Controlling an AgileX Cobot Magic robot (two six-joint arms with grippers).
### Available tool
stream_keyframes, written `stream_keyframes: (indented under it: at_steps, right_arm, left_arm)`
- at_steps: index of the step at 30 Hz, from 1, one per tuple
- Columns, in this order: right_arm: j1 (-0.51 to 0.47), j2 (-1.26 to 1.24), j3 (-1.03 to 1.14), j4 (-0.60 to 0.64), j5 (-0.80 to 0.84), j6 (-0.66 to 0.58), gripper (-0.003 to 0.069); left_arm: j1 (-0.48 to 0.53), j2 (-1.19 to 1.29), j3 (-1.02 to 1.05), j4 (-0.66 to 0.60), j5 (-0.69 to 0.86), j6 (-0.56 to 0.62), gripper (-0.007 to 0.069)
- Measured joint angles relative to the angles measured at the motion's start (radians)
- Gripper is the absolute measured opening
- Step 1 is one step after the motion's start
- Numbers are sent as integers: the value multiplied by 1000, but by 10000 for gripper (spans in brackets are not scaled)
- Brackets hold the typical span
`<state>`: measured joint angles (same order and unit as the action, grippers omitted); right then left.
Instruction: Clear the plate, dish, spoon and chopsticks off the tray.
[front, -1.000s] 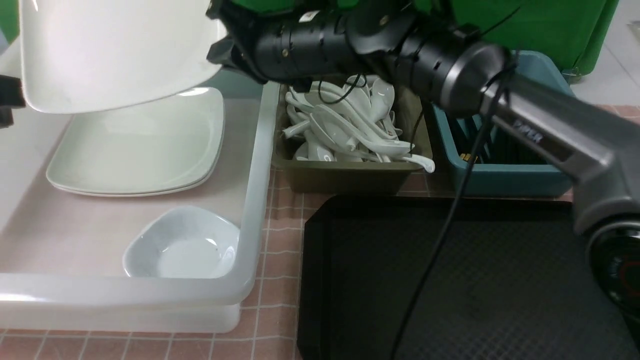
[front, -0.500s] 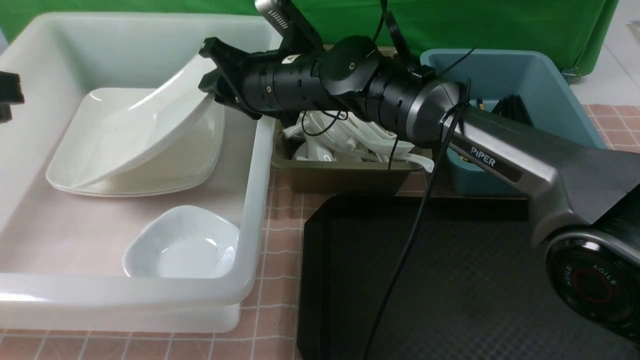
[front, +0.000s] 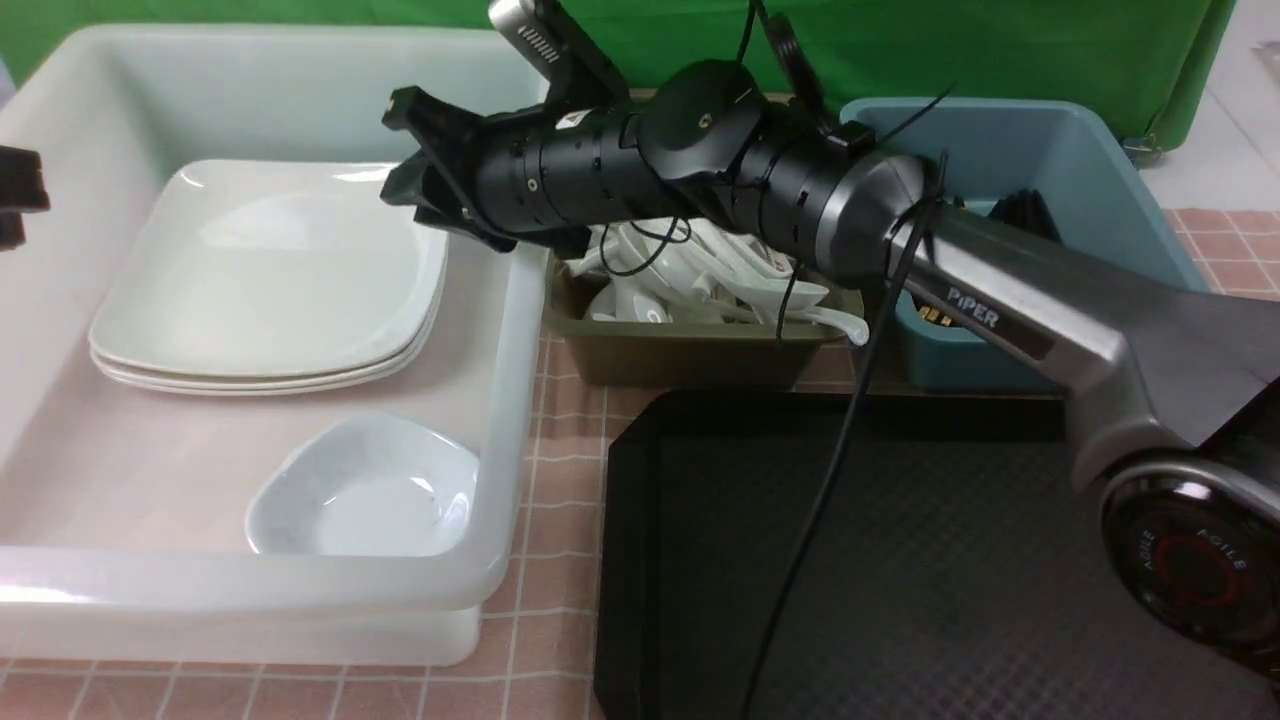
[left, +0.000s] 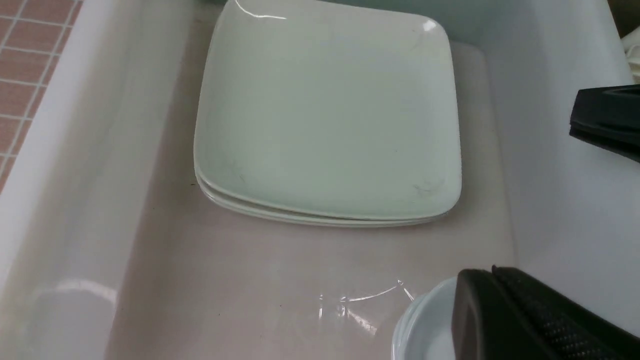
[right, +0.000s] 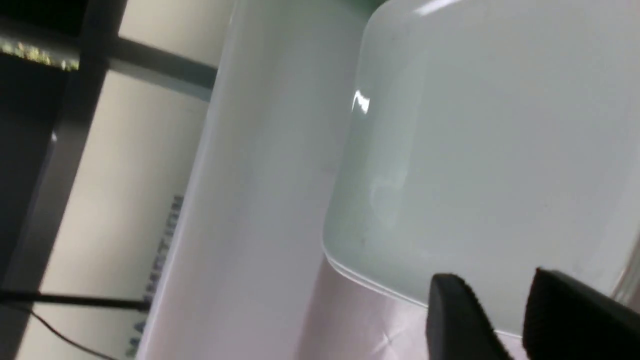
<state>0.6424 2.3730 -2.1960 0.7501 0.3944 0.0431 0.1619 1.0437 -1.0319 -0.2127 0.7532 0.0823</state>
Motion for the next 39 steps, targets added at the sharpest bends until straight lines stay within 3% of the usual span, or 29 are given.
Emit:
stream_keyframes:
  at_steps: [4, 5, 7, 13, 20, 24, 27, 28, 34, 39]
  right_arm:
    - [-44, -85, -28, -128, 192, -97, 171]
    - [-70, -144, -46, -214, 309, -131, 88]
    - [-98, -242, -58, -362, 442, -145, 34]
    - [-126, -522, -59, -761, 738, -127, 30]
    - [-129, -927, 173, -841, 733, -81, 30]
    - [-129, -1165, 439, -849, 614, -49, 30]
    - [-129, -1387, 743, -867, 400, -4, 30]
    - [-129, -1532, 957, -893, 238, 40, 30]
    - [-129, -1946, 1574, -939, -286, 111, 30]
    - [-129, -2168, 1899, -938, -617, 109, 31]
  left_arm:
    - [-31, 0, 0, -3, 20, 39, 1]
    - [-71, 0, 0, -8, 23, 60, 1]
    - [-140, 0, 0, -12, 23, 87, 1]
    - [-329, 0, 0, -13, 22, 129, 1]
    - [-415, -46, 1, -15, 72, 178, 1]
    - [-416, -111, 20, -16, 60, 193, 1]
    - [-416, -198, 74, -23, 25, 199, 1]
    - [-416, -256, 114, -25, 8, 201, 1]
    - [-416, -500, 318, -54, -91, 196, 1]
    - [-416, -676, 479, -91, -230, 170, 1]
